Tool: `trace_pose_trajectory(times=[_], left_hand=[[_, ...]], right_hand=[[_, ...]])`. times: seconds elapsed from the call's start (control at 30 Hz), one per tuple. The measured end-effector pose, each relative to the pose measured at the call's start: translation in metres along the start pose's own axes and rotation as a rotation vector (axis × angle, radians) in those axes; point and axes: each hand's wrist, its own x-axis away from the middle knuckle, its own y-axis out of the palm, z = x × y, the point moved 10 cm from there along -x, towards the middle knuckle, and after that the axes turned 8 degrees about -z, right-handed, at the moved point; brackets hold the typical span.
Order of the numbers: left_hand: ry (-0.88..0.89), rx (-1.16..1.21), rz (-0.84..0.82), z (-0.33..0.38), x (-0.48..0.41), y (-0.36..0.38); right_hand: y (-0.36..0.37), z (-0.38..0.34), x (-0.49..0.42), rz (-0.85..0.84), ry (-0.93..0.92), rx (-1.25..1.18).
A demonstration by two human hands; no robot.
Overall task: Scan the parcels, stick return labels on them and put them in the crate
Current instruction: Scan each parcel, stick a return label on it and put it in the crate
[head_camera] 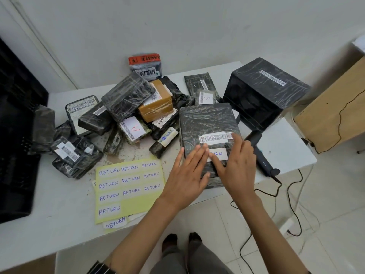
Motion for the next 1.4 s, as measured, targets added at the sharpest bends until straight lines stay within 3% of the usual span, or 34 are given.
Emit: trace_pose_trajectory(times=[0.13,0.37,0.47,0.57,0.7,0.83,1.03,1.4], left_hand=[[-0.024,-0.005,-0.022,0.002,-0.003,0.000],[-0.168,0.137,0.014,-0.005,0.009,0.005],[-0.205,0.394,0.090,-0.011,0.021,-0.002],[-0.342,0.734,0.053,-0.021,0.024,0.005],[-0.448,1.075,-0.055,-0.024,0.017,0.025],[-0.443,1.161,-0.059,-0.018,0.021,0.015],[-0.396,1.116,0.174,-0.022,0.044,-0.064],[-0.446,0.936,0.653,-0.091,0.141,-0.232]], right_hand=[[0.003,0.007,-0.011,0.046,0.097,0.002],[0.003,0.021,-0.006,-0.042,0.068,-0.274],[-0.001,0.030,-0.002,-0.137,0.024,-0.404],[0.006,0.061,-0.002,-0.256,0.125,-0.401],[0.035,0.067,0.005,-0.530,0.239,-0.860],[0.023,0.054,0.012,-0.503,0.186,-0.994],[-0.040,0.008,0.011,-0.435,-0.032,-1.078],[-0.114,-0.176,-0.024,-0.431,-0.478,-1.197]])
